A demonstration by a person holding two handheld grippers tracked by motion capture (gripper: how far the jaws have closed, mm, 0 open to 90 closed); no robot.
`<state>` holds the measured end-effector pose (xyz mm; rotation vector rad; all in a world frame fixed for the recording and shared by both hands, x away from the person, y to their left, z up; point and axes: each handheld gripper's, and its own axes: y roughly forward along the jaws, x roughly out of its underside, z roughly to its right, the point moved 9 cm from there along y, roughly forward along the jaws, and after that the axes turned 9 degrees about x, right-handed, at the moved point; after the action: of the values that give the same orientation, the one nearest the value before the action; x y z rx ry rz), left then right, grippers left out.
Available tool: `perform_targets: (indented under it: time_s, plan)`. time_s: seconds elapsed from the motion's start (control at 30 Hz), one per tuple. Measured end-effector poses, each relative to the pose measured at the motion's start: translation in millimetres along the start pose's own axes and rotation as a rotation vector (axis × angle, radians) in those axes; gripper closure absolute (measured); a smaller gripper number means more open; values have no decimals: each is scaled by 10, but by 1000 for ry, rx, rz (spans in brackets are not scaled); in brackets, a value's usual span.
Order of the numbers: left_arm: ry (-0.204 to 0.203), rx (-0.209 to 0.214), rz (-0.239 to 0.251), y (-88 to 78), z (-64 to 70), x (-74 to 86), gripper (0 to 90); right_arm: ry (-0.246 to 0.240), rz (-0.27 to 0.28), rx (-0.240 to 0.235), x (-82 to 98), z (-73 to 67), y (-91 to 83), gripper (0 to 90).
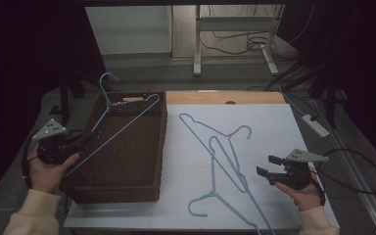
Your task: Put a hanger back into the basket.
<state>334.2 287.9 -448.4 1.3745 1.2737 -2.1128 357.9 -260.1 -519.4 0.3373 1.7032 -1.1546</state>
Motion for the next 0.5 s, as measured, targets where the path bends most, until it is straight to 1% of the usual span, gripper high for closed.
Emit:
perform_targets:
  time_s: [0.1,0.27,0.37,0.5]
  plan:
    - [-2,2,-17,58,-6,38,874,-2,-7,0,11,0,11,286]
    - [-8,-10,-50,181,-25,97,874,-3,-11,-1,17,-6,16,284]
    - [-10,-18,-59,254,-33,104,873,-3,-14,-1,23,-3,20,283]
    - [-10,-17,-69,355,-30,90,874,-3,-20,-2,31,-4,26,282]
